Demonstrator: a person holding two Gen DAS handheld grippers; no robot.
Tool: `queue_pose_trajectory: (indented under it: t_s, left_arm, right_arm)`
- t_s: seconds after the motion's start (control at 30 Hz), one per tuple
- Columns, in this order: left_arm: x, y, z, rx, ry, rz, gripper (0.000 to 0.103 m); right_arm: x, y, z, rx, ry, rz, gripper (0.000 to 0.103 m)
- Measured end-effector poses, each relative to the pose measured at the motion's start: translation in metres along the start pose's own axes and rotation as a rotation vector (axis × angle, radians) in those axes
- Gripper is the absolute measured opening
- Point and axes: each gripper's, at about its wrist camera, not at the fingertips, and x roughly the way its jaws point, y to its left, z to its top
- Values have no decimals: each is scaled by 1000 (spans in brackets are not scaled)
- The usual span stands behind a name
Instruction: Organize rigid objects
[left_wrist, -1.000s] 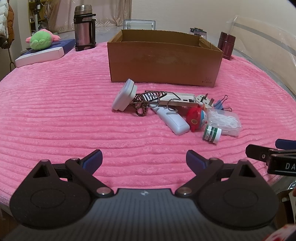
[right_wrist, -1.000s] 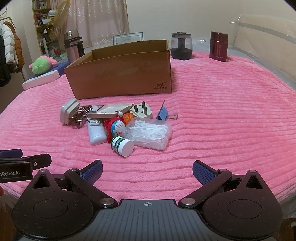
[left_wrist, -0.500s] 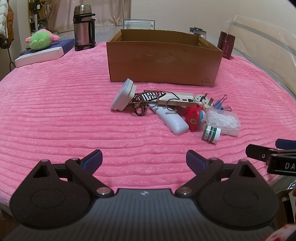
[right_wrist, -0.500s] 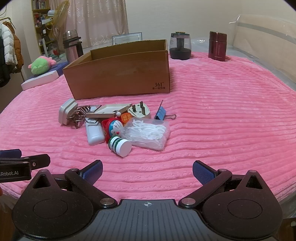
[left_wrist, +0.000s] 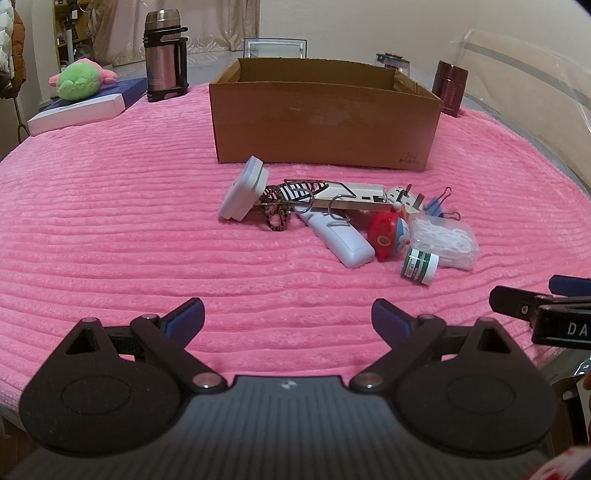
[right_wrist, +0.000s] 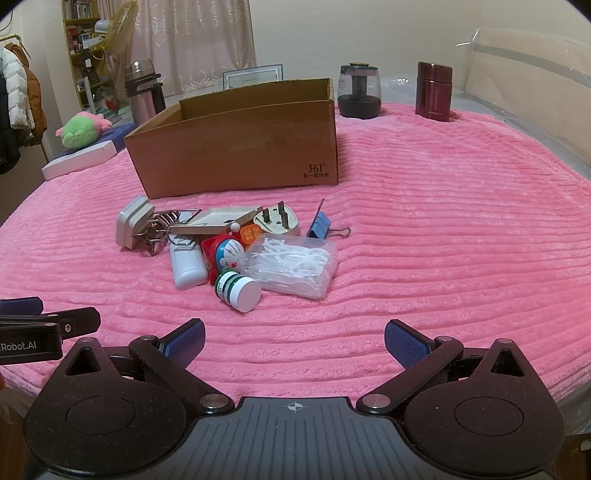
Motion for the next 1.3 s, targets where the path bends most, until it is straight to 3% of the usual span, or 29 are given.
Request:
queue_pose_trajectory:
  t_s: [0.5,0.7,1.1,1.3]
  left_arm:
    - [7,-12,4,34,9,-23,95]
    - [12,-21,8,41,8,-72,95]
    - [40,-58,15,115,-15,-185,90]
    - [60,-79,17,168,-26,-235,80]
  right_arm:
    - [3,-13,1,9,-5,-3,101]
    - [7,-32,0,-5,-12,13,101]
    - [34,-75,12,-220,-41,206,100]
    - [57,-88,26,-333,-11,283,85]
